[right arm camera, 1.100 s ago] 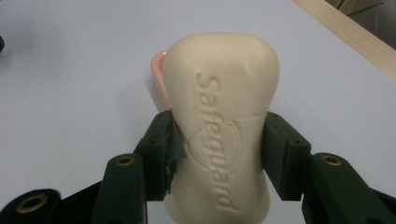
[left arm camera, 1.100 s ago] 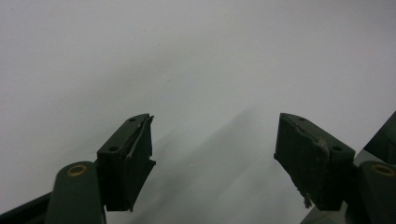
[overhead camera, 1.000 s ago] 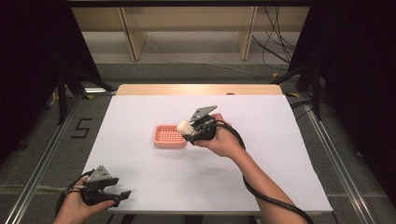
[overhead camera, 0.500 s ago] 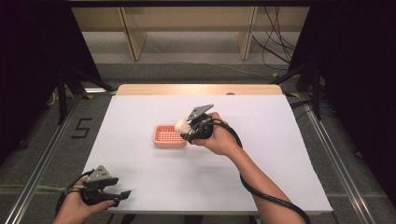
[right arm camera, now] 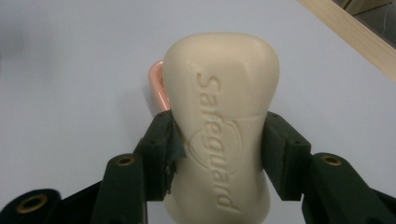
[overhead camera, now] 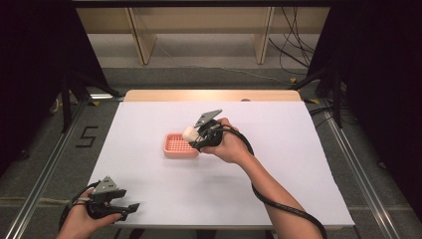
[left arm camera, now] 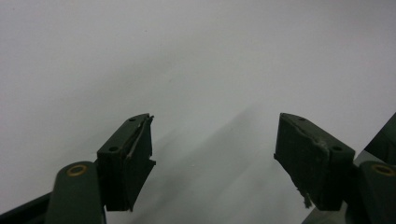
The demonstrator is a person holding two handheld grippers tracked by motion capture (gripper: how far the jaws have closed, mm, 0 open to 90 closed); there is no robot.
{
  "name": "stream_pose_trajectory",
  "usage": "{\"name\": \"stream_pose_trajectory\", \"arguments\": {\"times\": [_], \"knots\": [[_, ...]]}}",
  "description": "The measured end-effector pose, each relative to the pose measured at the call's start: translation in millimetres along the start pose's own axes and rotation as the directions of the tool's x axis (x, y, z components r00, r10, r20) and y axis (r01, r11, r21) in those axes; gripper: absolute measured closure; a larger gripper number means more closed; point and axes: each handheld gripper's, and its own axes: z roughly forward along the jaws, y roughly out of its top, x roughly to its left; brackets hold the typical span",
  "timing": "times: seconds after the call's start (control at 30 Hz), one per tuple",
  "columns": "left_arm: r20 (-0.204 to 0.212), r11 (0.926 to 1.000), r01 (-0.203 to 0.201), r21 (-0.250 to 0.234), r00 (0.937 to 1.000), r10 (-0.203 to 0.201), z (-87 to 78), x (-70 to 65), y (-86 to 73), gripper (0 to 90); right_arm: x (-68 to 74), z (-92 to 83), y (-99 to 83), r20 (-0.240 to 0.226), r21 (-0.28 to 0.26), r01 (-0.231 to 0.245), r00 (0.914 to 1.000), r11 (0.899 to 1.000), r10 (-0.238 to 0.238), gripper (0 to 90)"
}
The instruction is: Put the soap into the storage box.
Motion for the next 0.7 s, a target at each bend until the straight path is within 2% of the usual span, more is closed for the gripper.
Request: {"name": "stream_pose_trajectory", "arguments": {"times": [0.1, 0.23, 0.3, 0.33, 0.47, 0.5, 0.53, 0.7], "knots": [[-0.002, 1.0000, -0.001, -0.001, 1.0000, 0.001, 0.3, 0.1, 0.0, 27.3, -0.5, 2.3, 1.3, 0.000, -0.002, 0.016, 0.9999, 1.000, -0.016, 50.5], [-0.003, 1.0000, 0.000, 0.006, 1.0000, 0.000, 0.1, 0.0, 0.2, 27.3, -0.1, 4.4, 2.9, -0.002, 0.005, 0.005, 1.0000, 1.000, -0.005, 50.5], [-0.003, 1.0000, -0.002, 0.006, 1.0000, 0.003, 0.2, 0.2, 0.3, 27.3, -1.2, 5.1, 3.5, -0.005, 0.008, 0.018, 0.9998, 1.000, -0.018, 50.5], [-0.003, 1.0000, -0.004, 0.008, 1.0000, 0.004, 0.1, 0.2, 0.3, 27.3, -0.3, 6.3, 3.2, -0.003, 0.005, 0.003, 1.0000, 1.000, -0.003, 50.5], [-0.003, 1.0000, -0.003, 0.006, 1.0000, 0.003, 0.1, 0.1, 0.3, 27.3, -1.6, 7.9, 4.7, -0.010, 0.013, 0.024, 0.9997, 1.000, -0.024, 50.5], [-0.005, 1.0000, -0.004, 0.007, 1.0000, 0.004, 0.2, 0.2, 0.3, 27.3, -0.7, 7.4, 4.8, -0.006, 0.022, 0.005, 1.0000, 1.000, -0.005, 50.5], [-0.005, 1.0000, -0.002, 0.006, 1.0000, 0.002, 0.3, 0.1, 0.3, 27.3, -1.7, 8.5, 5.3, -0.003, 0.011, 0.024, 0.9997, 1.000, -0.024, 50.5], [-0.005, 1.0000, -0.003, 0.007, 1.0000, 0.003, 0.3, 0.1, 0.3, 27.3, -1.7, 10.9, 7.7, -0.012, 0.012, 0.025, 0.9996, 1.000, -0.024, 50.6]]}}
